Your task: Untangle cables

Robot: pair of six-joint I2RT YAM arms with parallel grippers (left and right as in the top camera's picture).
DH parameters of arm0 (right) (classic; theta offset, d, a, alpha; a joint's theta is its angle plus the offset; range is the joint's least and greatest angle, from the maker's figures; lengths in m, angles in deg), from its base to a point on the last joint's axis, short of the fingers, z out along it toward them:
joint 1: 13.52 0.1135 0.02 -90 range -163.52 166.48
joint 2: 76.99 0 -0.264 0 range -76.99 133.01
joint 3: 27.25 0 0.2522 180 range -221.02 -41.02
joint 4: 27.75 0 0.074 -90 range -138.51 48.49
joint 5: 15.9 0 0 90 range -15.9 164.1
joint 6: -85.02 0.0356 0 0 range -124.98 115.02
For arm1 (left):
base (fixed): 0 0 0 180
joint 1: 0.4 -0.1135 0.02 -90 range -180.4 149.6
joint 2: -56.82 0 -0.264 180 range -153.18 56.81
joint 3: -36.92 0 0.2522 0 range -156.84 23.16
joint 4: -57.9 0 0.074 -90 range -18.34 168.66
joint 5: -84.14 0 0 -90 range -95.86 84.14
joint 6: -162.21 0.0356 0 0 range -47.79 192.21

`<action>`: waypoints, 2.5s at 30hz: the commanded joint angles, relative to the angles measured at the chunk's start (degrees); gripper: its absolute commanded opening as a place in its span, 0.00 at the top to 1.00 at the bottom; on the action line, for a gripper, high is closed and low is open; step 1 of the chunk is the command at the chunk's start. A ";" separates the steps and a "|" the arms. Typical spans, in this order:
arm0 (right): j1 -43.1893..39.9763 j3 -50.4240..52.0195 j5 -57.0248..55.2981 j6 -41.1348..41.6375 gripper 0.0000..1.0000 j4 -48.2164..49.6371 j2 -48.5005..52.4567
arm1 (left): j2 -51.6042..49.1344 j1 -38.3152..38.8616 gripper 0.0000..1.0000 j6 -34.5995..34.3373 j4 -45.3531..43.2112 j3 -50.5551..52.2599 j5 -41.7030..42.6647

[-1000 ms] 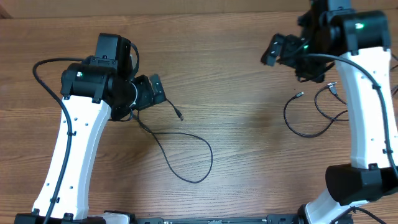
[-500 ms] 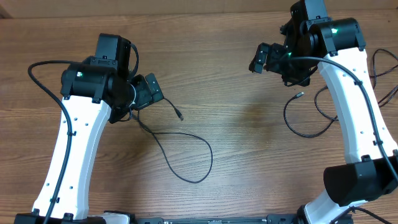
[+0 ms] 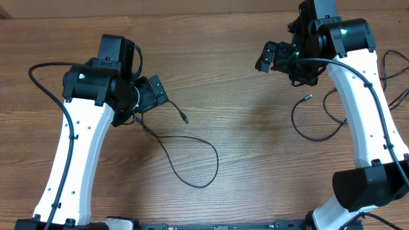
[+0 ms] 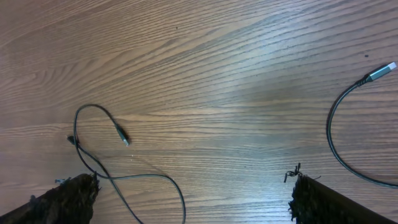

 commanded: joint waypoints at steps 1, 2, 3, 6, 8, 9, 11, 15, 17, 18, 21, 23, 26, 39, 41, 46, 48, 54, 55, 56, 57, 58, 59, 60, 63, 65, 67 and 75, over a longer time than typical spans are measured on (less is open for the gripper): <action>-0.09 0.20 0.13 -0.22 0.00 0.04 -0.09 | -0.15 0.42 0.00 -0.76 -0.04 -0.37 -0.37; -0.09 0.20 0.13 -0.24 0.00 -0.20 -0.09 | -0.15 0.39 0.00 -0.76 -0.04 -0.37 -0.37; -0.09 0.20 0.13 -0.24 0.00 -0.42 -0.09 | -0.15 0.42 0.00 -0.74 -0.04 -0.37 -0.37; -0.09 0.20 0.11 -0.24 0.00 -1.27 -0.09 | -0.15 0.39 0.00 -0.74 -0.04 -0.37 -0.37; -0.09 0.20 0.11 -0.24 0.00 -1.75 -0.09 | -0.15 0.42 0.00 -0.76 -0.04 -0.37 -0.37; -0.09 0.20 0.13 -0.24 0.00 -1.90 -0.09 | -0.15 0.42 0.00 -0.74 -0.04 -0.37 -0.37; -0.09 0.20 0.20 -0.24 0.00 -2.21 -0.09 | -0.15 0.39 0.01 -0.76 -0.04 -0.37 -0.37; -0.09 0.20 2.38 -0.22 0.00 -2.99 -0.09 | -0.15 0.39 0.00 -0.74 -0.04 -0.37 -0.37; -0.09 0.20 2.93 -0.24 0.00 -3.15 -0.09 | -0.15 0.42 0.00 -0.76 -0.04 -0.37 -0.37; -0.09 0.20 2.91 -0.24 0.00 -3.13 -0.09 | -0.15 0.39 0.00 -0.76 -0.04 -0.37 -0.37; -0.09 0.20 2.89 -0.26 0.00 -2.93 -0.09 | -0.15 0.42 0.00 -0.76 -0.04 -0.37 -0.37; -0.09 0.20 2.86 -0.28 0.00 -2.71 -0.09 | -0.15 0.39 0.00 -0.74 -0.04 -0.37 -0.37; -0.09 0.20 2.86 -0.31 0.00 -2.38 -0.09 | -0.15 0.39 0.00 -0.74 -0.04 -0.37 -0.37; -0.09 0.20 2.89 -0.26 0.00 0.87 -0.09 | -0.15 0.39 0.00 -0.76 -0.04 -0.37 -0.37; -0.09 0.20 2.89 -0.26 0.00 1.31 -0.09 | -0.15 0.39 0.00 -0.74 -0.04 -0.37 -0.37; -0.09 0.20 2.86 -0.28 0.00 1.49 -0.09 | -0.15 0.39 0.00 -0.76 -0.04 -0.37 -0.39; -0.09 0.20 2.89 -0.28 0.00 1.05 -0.09 | -0.15 0.42 0.00 -0.76 -0.04 -0.37 -0.37; -0.09 0.20 2.89 -0.26 0.00 1.57 -0.09 | -0.15 0.42 0.00 -0.76 -0.04 -0.37 -0.37; -0.09 0.20 2.89 -0.26 0.00 1.84 -0.09 | -0.15 0.39 0.00 -0.76 -0.04 -0.37 -0.37; -0.09 0.20 2.89 -0.26 0.00 2.03 -0.09 | -0.15 0.42 0.00 -0.74 -0.04 -0.37 -0.37; -0.09 0.20 2.89 -0.26 0.00 2.21 -0.09 | -0.15 0.42 0.00 -0.74 -0.04 -0.37 -0.37; -0.09 0.20 2.89 -0.26 0.00 2.27 -0.09 | -0.15 0.42 0.00 -0.74 -0.04 -0.37 -0.37; -0.09 0.20 2.93 -0.24 0.00 2.38 -0.09 | -0.15 0.42 0.00 -0.74 -0.04 -0.37 -0.37; -0.09 0.20 3.08 -0.22 0.00 2.43 -0.09 | -0.15 0.39 0.00 -0.76 -0.04 -0.37 -0.37; -0.09 0.20 4.22 -0.22 0.00 2.73 -0.09 | -0.15 0.39 0.01 -0.76 -0.04 -0.37 -0.37; -0.09 0.20 4.22 -0.17 0.00 3.63 -0.09 | -0.15 0.42 0.00 -0.74 -0.04 -0.37 -0.37; -0.09 0.20 4.20 0.02 0.00 4.90 -0.09 | -0.15 0.42 0.00 -0.76 -0.04 -0.37 -0.37; -1.90 0.17 -4.83 4.02 0.00 10.19 -0.09 | -0.15 0.39 0.00 -0.74 -0.04 -0.37 -0.37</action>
